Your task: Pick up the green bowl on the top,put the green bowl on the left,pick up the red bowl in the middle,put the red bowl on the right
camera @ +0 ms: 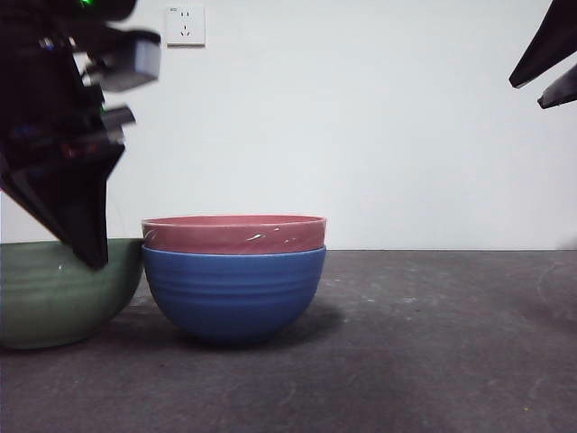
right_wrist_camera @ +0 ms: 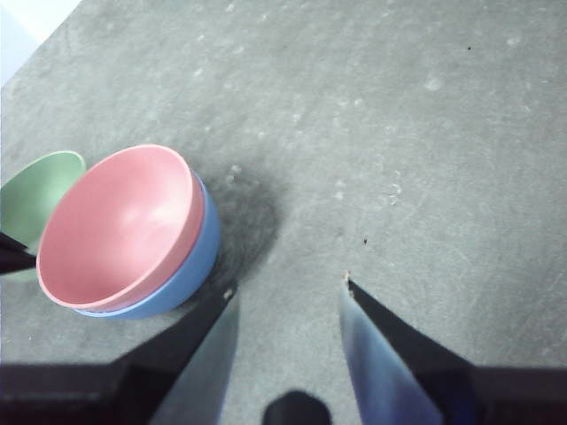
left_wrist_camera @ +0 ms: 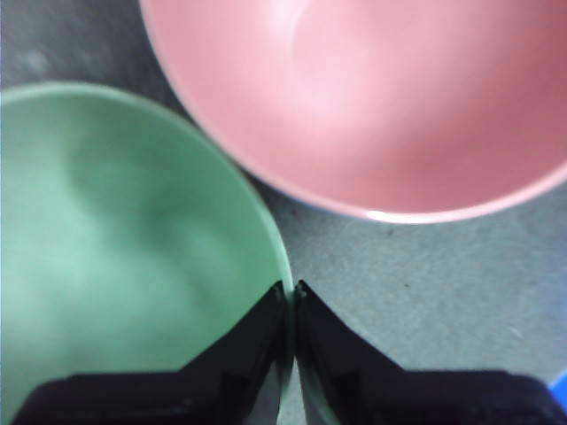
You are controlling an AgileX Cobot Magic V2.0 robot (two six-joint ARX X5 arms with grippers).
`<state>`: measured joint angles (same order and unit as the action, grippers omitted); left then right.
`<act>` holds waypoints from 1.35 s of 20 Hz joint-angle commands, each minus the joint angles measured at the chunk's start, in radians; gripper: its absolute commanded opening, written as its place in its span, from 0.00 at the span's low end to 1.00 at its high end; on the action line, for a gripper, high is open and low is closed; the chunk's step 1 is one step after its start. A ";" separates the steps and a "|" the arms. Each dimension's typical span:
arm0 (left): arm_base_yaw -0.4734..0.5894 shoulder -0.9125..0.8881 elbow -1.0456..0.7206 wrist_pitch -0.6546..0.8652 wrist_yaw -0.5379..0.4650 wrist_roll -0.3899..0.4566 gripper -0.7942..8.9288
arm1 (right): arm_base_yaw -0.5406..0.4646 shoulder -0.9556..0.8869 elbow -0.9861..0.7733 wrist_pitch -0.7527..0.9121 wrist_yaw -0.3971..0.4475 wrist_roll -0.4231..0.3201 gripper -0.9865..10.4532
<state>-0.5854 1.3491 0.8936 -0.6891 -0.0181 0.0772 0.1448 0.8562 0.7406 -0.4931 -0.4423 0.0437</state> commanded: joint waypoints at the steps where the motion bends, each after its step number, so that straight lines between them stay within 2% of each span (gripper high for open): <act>1: 0.000 0.031 -0.006 -0.001 0.000 -0.003 0.07 | 0.002 0.001 0.005 0.005 0.002 -0.008 0.25; 3: -0.007 0.028 -0.005 -0.007 0.001 -0.004 0.13 | 0.002 0.001 0.005 0.005 0.003 -0.008 0.25; 5: -0.011 0.026 0.000 -0.023 0.000 -0.014 0.41 | 0.002 0.001 0.005 0.005 0.002 -0.008 0.25; 6: -0.011 0.026 0.010 -0.036 -0.002 -0.037 0.48 | 0.002 0.002 0.005 0.005 0.000 -0.008 0.25; 8: -0.011 0.023 0.045 -0.071 0.015 -0.075 0.48 | 0.003 0.002 0.005 0.013 -0.005 -0.008 0.25; 11: -0.011 -0.043 0.109 -0.101 0.067 -0.077 0.48 | 0.045 0.002 0.008 0.061 -0.006 -0.008 0.25; 13: -0.011 -0.124 0.141 -0.107 0.100 -0.078 0.47 | 0.102 0.021 0.034 0.083 -0.004 -0.008 0.25; 16: 0.023 -0.256 0.161 -0.109 0.096 -0.078 0.47 | 0.217 0.112 0.127 0.068 -0.001 -0.030 0.25; 20: 0.156 -0.402 0.161 -0.164 0.095 -0.070 0.47 | 0.384 0.309 0.318 -0.051 0.014 -0.115 0.25; 24: 0.343 -0.481 0.161 -0.243 0.098 -0.033 0.47 | 0.543 0.553 0.552 -0.229 0.121 -0.212 0.25; 27: 0.416 -0.500 0.161 -0.282 0.101 -0.021 0.47 | 0.642 0.717 0.687 -0.302 0.172 -0.267 0.25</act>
<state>-0.1726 0.8505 1.0607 -0.9733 0.0746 0.0380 0.7784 1.5574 1.4220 -0.7914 -0.2710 -0.1883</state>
